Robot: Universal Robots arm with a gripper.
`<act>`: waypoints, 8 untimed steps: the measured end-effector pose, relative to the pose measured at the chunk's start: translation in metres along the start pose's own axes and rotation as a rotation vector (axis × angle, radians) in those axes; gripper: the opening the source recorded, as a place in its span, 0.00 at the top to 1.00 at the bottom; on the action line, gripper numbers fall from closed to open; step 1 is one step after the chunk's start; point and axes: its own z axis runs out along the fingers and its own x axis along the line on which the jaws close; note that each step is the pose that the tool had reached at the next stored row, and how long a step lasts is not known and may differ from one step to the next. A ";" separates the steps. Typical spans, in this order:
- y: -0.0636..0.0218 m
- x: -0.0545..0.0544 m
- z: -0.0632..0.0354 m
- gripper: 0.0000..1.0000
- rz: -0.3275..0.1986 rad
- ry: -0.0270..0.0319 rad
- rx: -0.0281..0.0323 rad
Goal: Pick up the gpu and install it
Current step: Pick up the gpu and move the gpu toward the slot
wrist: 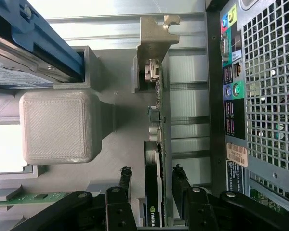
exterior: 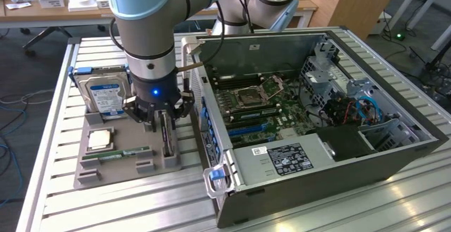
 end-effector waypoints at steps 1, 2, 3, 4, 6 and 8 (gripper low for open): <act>0.0000 0.000 0.0000 0.53 0.000 0.0000 0.0001; 0.0000 0.000 0.0000 0.53 0.000 0.0000 0.0000; 0.0000 0.000 0.0000 0.53 0.000 0.0000 0.0000; -0.0001 0.000 0.0002 0.53 0.000 -0.0001 -0.0001; -0.0001 0.000 0.0002 0.53 0.000 -0.0002 -0.0001; -0.0001 0.000 0.0001 0.53 0.000 0.0000 0.0001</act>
